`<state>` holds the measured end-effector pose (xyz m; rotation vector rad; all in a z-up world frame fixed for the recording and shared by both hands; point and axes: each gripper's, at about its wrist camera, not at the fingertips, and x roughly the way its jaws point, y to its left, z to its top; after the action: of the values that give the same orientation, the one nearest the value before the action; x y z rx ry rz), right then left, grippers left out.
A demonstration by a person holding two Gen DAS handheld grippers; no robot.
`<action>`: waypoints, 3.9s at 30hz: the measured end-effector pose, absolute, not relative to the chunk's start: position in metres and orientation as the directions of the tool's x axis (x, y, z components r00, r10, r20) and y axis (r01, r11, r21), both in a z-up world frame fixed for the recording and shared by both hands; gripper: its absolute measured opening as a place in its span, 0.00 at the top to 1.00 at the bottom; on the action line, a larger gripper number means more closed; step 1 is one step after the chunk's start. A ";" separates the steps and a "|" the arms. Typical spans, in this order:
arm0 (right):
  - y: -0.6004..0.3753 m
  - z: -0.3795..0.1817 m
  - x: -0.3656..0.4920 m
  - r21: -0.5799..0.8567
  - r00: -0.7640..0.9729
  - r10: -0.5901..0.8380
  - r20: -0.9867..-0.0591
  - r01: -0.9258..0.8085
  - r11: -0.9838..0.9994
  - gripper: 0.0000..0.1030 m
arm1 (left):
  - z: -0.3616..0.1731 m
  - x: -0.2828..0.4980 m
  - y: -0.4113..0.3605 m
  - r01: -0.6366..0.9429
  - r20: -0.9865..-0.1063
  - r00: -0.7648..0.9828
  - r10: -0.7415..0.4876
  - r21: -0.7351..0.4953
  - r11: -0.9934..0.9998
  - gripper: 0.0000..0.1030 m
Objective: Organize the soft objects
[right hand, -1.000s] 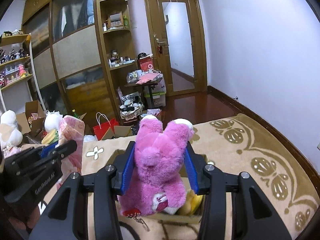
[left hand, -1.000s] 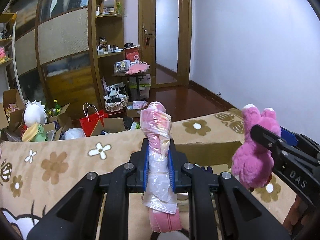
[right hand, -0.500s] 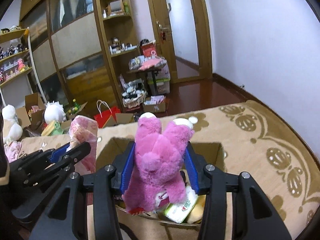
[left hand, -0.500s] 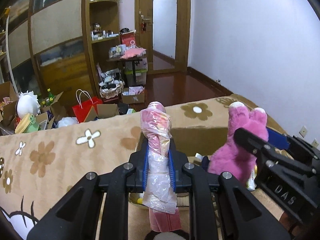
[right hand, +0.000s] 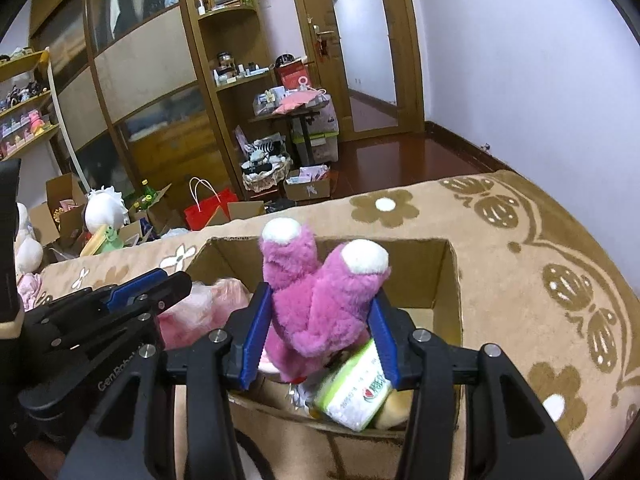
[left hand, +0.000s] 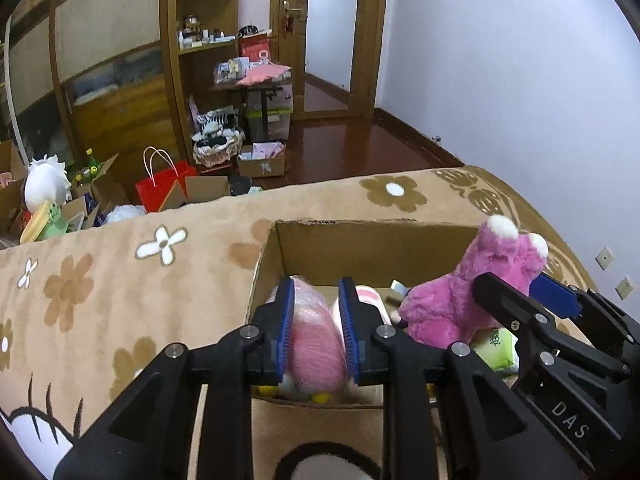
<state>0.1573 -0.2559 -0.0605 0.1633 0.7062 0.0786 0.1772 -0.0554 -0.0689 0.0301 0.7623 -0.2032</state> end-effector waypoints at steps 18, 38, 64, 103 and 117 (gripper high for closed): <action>-0.271 -0.026 0.128 0.189 0.789 0.099 -0.606 0.022 0.982 0.34 | -0.036 0.153 -0.041 0.184 -0.668 0.725 -0.166 -0.044 0.982 0.34; -0.281 0.047 0.041 0.173 0.865 0.015 -0.502 0.083 0.981 0.00 | 0.043 0.080 -0.013 0.125 -0.576 0.813 -0.084 0.033 0.992 0.04; -0.279 0.059 -0.013 0.063 0.898 -0.082 -0.432 0.120 0.991 0.00 | 0.057 0.029 -0.018 0.227 -0.468 0.871 -0.153 0.106 0.968 0.03; -0.292 0.017 0.005 0.077 0.856 -0.104 -0.507 0.165 0.983 0.00 | 0.011 0.052 -0.006 0.224 -0.528 0.837 -0.143 0.093 0.970 0.04; -0.291 0.011 0.004 0.085 0.851 -0.098 -0.515 0.165 0.983 0.00 | 0.006 0.055 -0.005 0.223 -0.540 0.830 -0.143 0.086 0.971 0.04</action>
<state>0.0041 -0.2911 0.0111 0.1274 0.5348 -0.1390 0.0553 -0.0055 0.0060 0.1483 0.5598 -0.1950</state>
